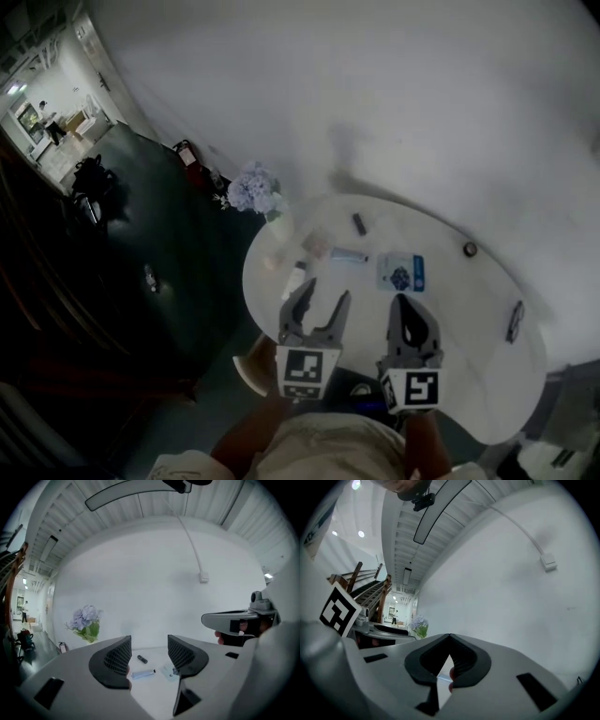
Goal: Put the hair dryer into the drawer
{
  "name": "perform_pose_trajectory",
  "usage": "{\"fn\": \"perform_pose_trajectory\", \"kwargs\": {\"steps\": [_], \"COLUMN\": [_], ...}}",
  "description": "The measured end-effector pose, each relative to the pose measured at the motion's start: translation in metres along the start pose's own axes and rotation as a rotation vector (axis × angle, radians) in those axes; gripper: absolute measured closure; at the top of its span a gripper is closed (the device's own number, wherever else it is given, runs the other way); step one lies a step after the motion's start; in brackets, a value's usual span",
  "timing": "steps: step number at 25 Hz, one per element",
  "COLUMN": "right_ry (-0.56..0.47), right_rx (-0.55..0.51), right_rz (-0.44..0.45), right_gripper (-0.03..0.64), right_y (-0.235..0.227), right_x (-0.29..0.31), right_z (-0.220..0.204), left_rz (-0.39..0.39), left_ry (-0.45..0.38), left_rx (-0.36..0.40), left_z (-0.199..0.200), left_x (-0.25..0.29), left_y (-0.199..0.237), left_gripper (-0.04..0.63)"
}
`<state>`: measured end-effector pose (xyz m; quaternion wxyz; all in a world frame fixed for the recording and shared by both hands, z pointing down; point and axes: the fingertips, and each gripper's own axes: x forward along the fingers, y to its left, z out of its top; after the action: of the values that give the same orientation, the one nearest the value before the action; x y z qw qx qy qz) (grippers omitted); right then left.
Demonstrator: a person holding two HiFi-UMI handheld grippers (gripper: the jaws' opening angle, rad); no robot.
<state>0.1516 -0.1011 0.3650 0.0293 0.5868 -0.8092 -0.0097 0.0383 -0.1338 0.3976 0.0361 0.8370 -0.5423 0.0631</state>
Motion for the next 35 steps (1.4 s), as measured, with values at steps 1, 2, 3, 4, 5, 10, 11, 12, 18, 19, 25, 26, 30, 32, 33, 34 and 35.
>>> {"fn": "perform_pose_trajectory", "kwargs": {"steps": [1, 2, 3, 4, 5, 10, 11, 12, 18, 19, 25, 26, 30, 32, 33, 34, 35], "right_ry": [-0.002, -0.003, -0.003, -0.004, -0.007, -0.024, -0.026, -0.027, -0.018, -0.015, -0.015, -0.016, -0.018, -0.012, -0.01, -0.009, -0.008], "right_rx": [-0.003, -0.008, -0.011, -0.013, -0.014, -0.019, -0.019, -0.018, -0.034, -0.033, -0.034, -0.032, -0.031, -0.033, -0.033, -0.033, -0.031], "right_rz": [-0.012, -0.022, -0.03, -0.039, -0.047, -0.074, -0.076, -0.078, -0.073, -0.071, -0.065, -0.065, -0.062, -0.063, -0.064, -0.064, -0.065], "right_gripper": [0.614, 0.614, 0.614, 0.614, 0.614, 0.614, 0.614, 0.614, 0.614, 0.614, 0.614, 0.614, 0.614, 0.614, 0.614, 0.614, 0.614], "right_y": [-0.005, -0.01, -0.015, -0.019, -0.023, -0.037, -0.038, -0.04, -0.042, -0.042, -0.041, -0.041, -0.041, -0.041, -0.041, -0.041, -0.041], "right_x": [-0.002, -0.004, -0.007, -0.008, -0.01, -0.015, -0.016, -0.016, -0.015, -0.014, -0.011, -0.01, -0.011, -0.012, -0.012, -0.012, -0.012], "right_z": [0.002, 0.003, 0.005, 0.006, 0.007, 0.013, 0.014, 0.015, 0.014, 0.013, 0.011, 0.011, 0.012, 0.011, 0.012, 0.012, 0.012], "left_rz": [-0.014, -0.026, -0.036, -0.044, -0.05, -0.059, -0.054, -0.047, -0.042, -0.04, -0.035, -0.034, -0.03, -0.028, -0.026, -0.025, -0.025], "left_ry": [-0.016, -0.031, -0.044, -0.055, -0.065, -0.11, -0.118, -0.124, -0.148, -0.149, -0.138, -0.133, -0.12, -0.116, -0.117, -0.12, -0.122], "left_rx": [-0.001, -0.004, -0.004, 0.0, 0.006, 0.022, 0.027, 0.035, 0.047, 0.047, 0.07, 0.071, 0.067, 0.07, 0.07, 0.068, 0.066], "left_z": [0.005, 0.01, 0.015, 0.019, 0.022, 0.035, 0.037, 0.038, 0.043, 0.043, 0.038, 0.036, 0.033, 0.032, 0.031, 0.031, 0.031], "left_x": [0.005, 0.008, 0.011, 0.013, 0.015, 0.023, 0.024, 0.024, 0.022, 0.022, 0.024, 0.025, 0.024, 0.024, 0.023, 0.023, 0.023], "left_y": [-0.006, -0.011, -0.016, -0.021, -0.026, -0.043, -0.045, -0.045, -0.049, -0.049, -0.049, -0.049, -0.05, -0.05, -0.05, -0.049, -0.049], "left_gripper": [0.345, 0.345, 0.348, 0.351, 0.361, 0.451, 0.477, 0.51, 0.592, 0.592, 0.592, 0.592, 0.594, 0.594, 0.594, 0.594, 0.594]}}
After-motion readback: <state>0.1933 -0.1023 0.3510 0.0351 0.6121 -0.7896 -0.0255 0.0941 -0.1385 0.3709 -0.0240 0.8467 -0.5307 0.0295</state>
